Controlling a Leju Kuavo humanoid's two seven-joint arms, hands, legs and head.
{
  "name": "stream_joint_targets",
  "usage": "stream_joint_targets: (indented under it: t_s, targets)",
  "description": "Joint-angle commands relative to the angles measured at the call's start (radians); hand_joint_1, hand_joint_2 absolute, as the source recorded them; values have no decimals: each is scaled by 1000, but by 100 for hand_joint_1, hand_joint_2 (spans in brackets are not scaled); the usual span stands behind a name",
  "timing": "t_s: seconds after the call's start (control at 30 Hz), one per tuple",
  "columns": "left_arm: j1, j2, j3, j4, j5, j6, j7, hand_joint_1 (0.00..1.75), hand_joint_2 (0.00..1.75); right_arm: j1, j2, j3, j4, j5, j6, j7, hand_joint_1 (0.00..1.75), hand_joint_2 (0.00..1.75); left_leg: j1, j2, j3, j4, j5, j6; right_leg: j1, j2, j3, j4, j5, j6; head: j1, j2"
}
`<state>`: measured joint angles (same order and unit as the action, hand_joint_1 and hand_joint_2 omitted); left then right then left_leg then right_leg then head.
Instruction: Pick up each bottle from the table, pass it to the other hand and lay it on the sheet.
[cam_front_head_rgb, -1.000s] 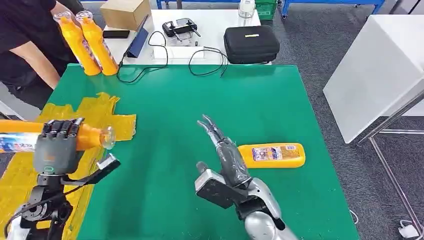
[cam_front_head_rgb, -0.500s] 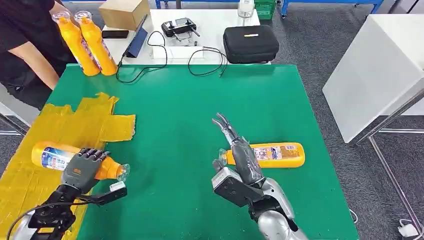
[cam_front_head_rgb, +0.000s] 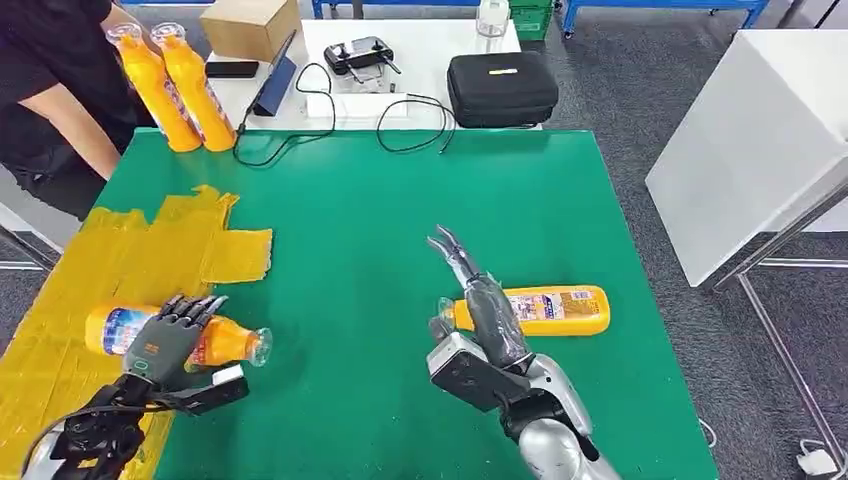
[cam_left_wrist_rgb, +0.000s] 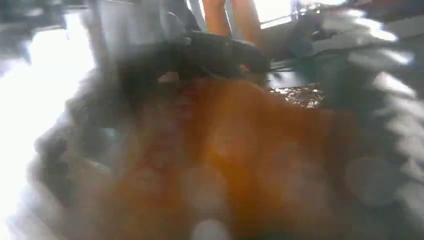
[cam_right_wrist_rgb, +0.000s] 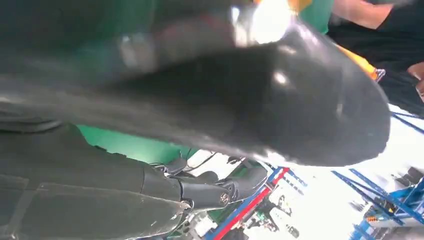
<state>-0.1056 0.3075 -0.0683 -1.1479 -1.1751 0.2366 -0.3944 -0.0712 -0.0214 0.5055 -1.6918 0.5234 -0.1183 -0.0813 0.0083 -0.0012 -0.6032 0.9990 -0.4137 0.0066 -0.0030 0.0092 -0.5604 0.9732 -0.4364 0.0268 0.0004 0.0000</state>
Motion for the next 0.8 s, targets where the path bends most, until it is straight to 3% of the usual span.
stream_joint_targets:
  t_s: [0.03, 0.17, 0.2, 0.37, 0.43, 0.5, 0.57, 0.63, 0.8]
  targets:
    - [63, 4, 36, -61, 77, -21, -38, 0, 0, -15, -38, -33, 35, 79, -13, 35, 0, 0, 0, 1, 3, 0, -1, 0, 0, 1, 3, -1, -1, 0, 0, 0]
    - [73, -29, 85, -116, 139, -9, -66, 0, 0, 6, -67, -52, 14, 127, -14, 48, 0, 0, 1, 0, 3, 0, -2, 0, 1, -1, 4, -1, -1, 0, 0, 0]
    - [75, -27, 90, -126, 144, -9, -69, 0, 0, 8, -76, -56, 12, 135, -12, 52, 0, 175, 0, -1, 2, 0, -1, 0, 0, -2, 2, -1, -1, 0, 0, 0]
    - [79, -30, 121, -153, 183, -11, -79, 0, 0, 18, -103, -83, 8, 151, -10, 61, 0, 175, 0, -1, 2, 1, -1, 0, 1, -2, 3, -1, -1, 0, 0, 0]
    - [87, -78, 185, -194, 281, 19, -125, 0, 0, 43, -123, -105, -14, 187, -13, 72, 0, 175, 0, -1, 1, 0, -1, 0, 0, -1, 1, -1, -1, 0, 0, 0]
    - [91, -175, 298, -290, 500, 30, -199, 0, 0, 101, -170, -152, -56, 224, -12, 90, 0, 175, 0, -2, 1, 1, -1, 1, 0, -3, 2, -1, -1, 0, 0, 0]
    - [98, -273, 400, -419, 825, -116, -257, 0, 0, 172, -205, -216, -94, 292, -8, 111, 0, 175, 0, -6, 0, 1, -1, 1, 0, -7, 2, -1, -2, 1, 0, 0]
    - [122, -332, 458, -517, 1009, -257, -239, 0, 0, 219, -231, -265, -103, 365, 3, 140, 0, 175, 0, -8, 1, 2, -2, 2, 1, -9, 4, -2, -3, 2, 0, 0]
    - [163, -390, 471, -575, 1167, -434, -175, 0, 0, 226, -276, -300, -71, 445, 51, 186, 0, 175, -2, -2, 2, 2, -4, 2, -2, -2, 4, -1, -2, 1, 0, 0]
